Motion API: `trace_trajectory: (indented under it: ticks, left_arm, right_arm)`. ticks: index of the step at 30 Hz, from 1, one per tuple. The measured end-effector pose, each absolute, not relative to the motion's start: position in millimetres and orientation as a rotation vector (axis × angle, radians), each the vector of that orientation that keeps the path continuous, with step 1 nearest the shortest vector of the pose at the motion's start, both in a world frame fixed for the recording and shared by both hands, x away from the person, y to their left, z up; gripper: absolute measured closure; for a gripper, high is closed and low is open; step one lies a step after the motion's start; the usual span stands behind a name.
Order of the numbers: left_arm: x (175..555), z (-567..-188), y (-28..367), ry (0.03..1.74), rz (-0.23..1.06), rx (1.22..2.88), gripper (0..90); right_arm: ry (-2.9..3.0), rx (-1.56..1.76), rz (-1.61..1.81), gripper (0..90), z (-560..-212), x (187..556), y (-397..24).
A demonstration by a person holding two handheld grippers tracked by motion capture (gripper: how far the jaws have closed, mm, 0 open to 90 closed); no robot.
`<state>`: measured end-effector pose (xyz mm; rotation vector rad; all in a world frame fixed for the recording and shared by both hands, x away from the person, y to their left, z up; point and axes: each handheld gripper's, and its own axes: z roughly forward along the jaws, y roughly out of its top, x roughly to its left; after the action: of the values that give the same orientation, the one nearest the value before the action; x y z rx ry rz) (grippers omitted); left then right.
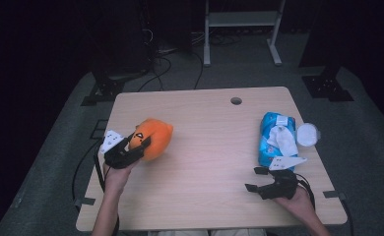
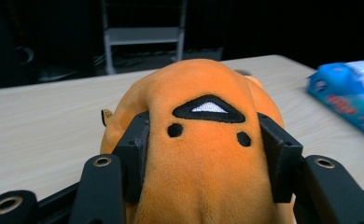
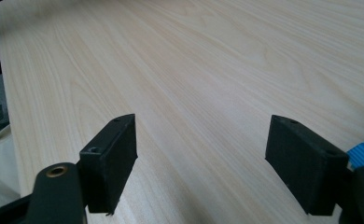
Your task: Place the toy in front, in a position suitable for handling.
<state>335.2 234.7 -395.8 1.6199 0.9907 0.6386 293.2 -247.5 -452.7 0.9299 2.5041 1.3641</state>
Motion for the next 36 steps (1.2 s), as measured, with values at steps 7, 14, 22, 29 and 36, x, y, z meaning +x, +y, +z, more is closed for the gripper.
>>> trace_trajectory:
  ticks: [7,14,22,29,36]
  left_arm:
    - [329,-387,206,0.882,0.567,1.659,45.9]
    - [322,-394,161,0.746,0.464,1.750,45.7]
    - [314,-406,123,0.603,0.382,1.804,45.2]
    - [308,-421,100,0.501,0.348,1.852,44.7]
    - [308,-436,89,0.440,0.322,1.925,42.9]
  right_arm:
    - [2.496,0.930,1.361,23.7,-451,292,-251]
    - [2.451,0.951,1.385,23.7,-446,293,-260]
    - [2.387,0.987,1.401,23.7,-441,292,-272]
    - [2.287,1.000,1.422,24.1,-433,290,-283]
    - [2.105,1.010,1.398,24.5,-415,299,-297]
